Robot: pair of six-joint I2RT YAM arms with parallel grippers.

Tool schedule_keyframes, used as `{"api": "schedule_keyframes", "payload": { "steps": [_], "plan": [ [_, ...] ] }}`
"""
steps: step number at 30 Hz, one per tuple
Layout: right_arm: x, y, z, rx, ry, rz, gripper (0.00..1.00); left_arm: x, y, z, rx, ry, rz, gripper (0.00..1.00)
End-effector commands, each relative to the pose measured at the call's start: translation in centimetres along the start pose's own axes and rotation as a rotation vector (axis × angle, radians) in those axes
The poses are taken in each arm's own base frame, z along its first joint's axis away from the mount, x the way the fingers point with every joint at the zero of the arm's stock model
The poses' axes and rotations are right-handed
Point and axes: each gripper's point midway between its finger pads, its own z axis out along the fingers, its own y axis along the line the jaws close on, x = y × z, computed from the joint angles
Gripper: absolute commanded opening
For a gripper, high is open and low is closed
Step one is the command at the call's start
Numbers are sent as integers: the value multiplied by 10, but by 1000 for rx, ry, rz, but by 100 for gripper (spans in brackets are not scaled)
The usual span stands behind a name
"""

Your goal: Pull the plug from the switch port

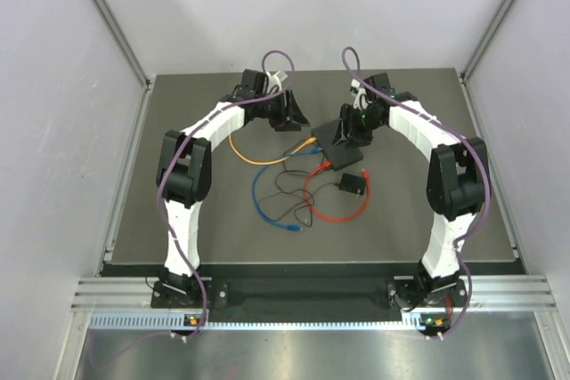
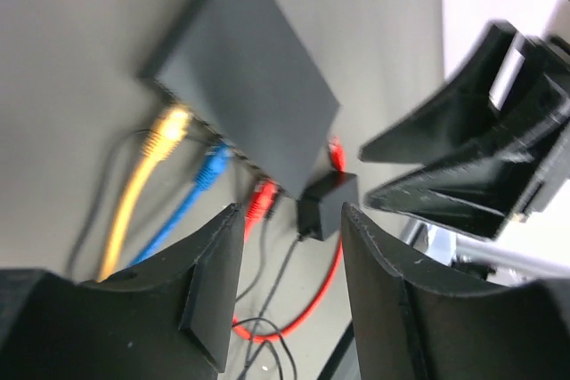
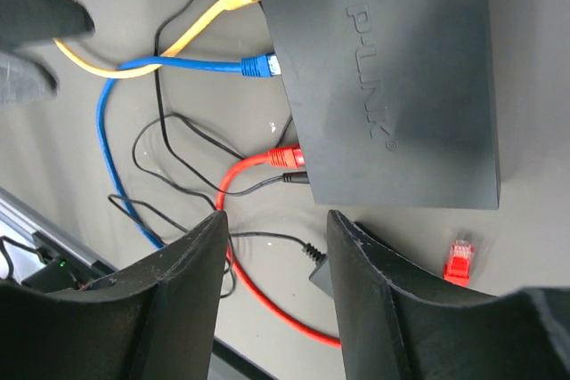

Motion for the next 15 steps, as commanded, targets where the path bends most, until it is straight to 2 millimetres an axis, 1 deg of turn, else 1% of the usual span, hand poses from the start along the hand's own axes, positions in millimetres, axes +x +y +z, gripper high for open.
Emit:
{"api": "schedule_keyframes", "payload": {
  "steps": [1, 2, 3, 4, 5, 6, 7, 8, 9, 10, 11, 12, 13, 14, 15],
  "plan": [
    [-11, 22, -3, -50, -33, -75, 48, -27, -7, -24, -48, -117, 48, 53],
    [-11, 23, -1, -51, -36, -80, 48, -26, -7, -29, -71, -112, 50, 54],
    [-11, 25, 1, -58, -35, -82, 47, -17, -1, -32, -104, -80, 47, 54],
    [-10, 31, 4, -73, -35, -96, 46, -13, 3, -34, -129, -69, 43, 54],
    [-7, 35, 8, -80, -23, -106, 46, -14, 7, -42, -172, -81, 46, 54],
    [-4, 39, 11, -85, -15, -139, 46, -9, 16, -48, -224, -74, 37, 54],
    [1, 52, 18, -97, 5, -179, 46, -8, 18, -58, -263, -89, 34, 54],
    [8, 57, 21, -93, 29, -205, 46, -9, 30, -67, -332, -114, 19, 54],
    [10, 60, 24, -70, 32, -234, 46, -14, 38, -81, -363, -140, -10, 53],
    [13, 75, 27, -74, 36, -288, 47, -13, 45, -90, -387, -145, -41, 53],
    [19, 76, 33, -63, 63, -299, 48, -17, 56, -110, -407, -177, -98, 53],
    [21, 82, 36, -64, 70, -317, 48, -17, 62, -119, -413, -190, -131, 53],
    [24, 93, 41, -76, 81, -356, 49, -12, 72, -125, -417, -190, -170, 53],
    [26, 97, 45, -79, 92, -372, 50, -17, 77, -141, -416, -222, -202, 52],
    [30, 108, 45, -84, 103, -404, 52, -17, 77, -145, -402, -223, -211, 52]
  ]
}}
